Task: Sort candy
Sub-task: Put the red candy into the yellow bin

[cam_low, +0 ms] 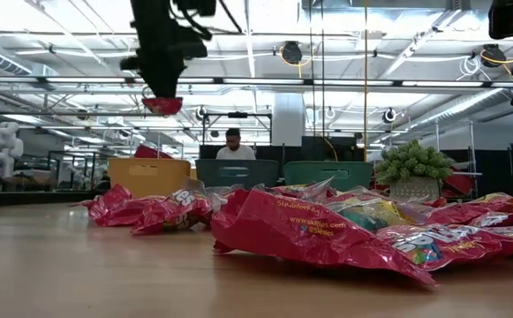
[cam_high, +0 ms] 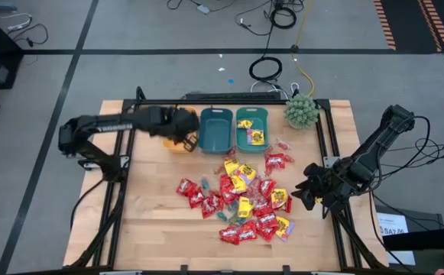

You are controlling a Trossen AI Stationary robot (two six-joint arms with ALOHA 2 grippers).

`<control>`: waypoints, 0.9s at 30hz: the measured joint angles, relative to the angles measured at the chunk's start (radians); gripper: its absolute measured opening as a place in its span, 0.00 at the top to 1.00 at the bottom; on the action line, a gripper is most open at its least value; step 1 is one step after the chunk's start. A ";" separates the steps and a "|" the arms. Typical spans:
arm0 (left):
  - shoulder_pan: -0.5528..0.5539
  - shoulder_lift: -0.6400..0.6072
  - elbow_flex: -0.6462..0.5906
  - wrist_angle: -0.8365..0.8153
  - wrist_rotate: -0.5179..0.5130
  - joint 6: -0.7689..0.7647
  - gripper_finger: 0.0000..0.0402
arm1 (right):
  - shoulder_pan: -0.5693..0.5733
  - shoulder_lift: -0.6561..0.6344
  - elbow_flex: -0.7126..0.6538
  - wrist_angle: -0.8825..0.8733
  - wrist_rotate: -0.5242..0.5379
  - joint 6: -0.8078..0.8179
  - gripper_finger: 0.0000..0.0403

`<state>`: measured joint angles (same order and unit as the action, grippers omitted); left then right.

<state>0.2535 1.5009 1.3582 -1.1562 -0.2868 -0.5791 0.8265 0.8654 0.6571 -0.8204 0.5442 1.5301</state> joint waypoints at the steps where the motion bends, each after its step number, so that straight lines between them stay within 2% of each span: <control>1: 0.045 0.000 0.000 0.024 0.030 0.059 0.97 | 0.000 0.000 0.000 0.000 0.012 0.020 0.52; 5: 0.169 0.005 0.000 0.112 0.075 0.202 0.96 | 0.000 0.000 0.000 0.001 0.066 0.084 0.52; 11: 0.254 0.005 0.000 0.127 0.077 0.284 0.87 | -0.001 0.000 0.000 0.002 0.084 0.169 0.52; 21: 0.316 0.005 0.000 0.128 0.077 0.359 0.73 | -0.001 0.000 0.000 0.001 0.089 0.202 0.52; 27: 0.321 0.005 0.000 0.117 0.077 0.355 0.71 | -0.001 0.000 0.000 0.000 0.089 0.195 0.52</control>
<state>0.5743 1.5055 1.3582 -1.0395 -0.2099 -0.2238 0.8257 0.8654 0.6571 -0.8207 0.6336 1.7249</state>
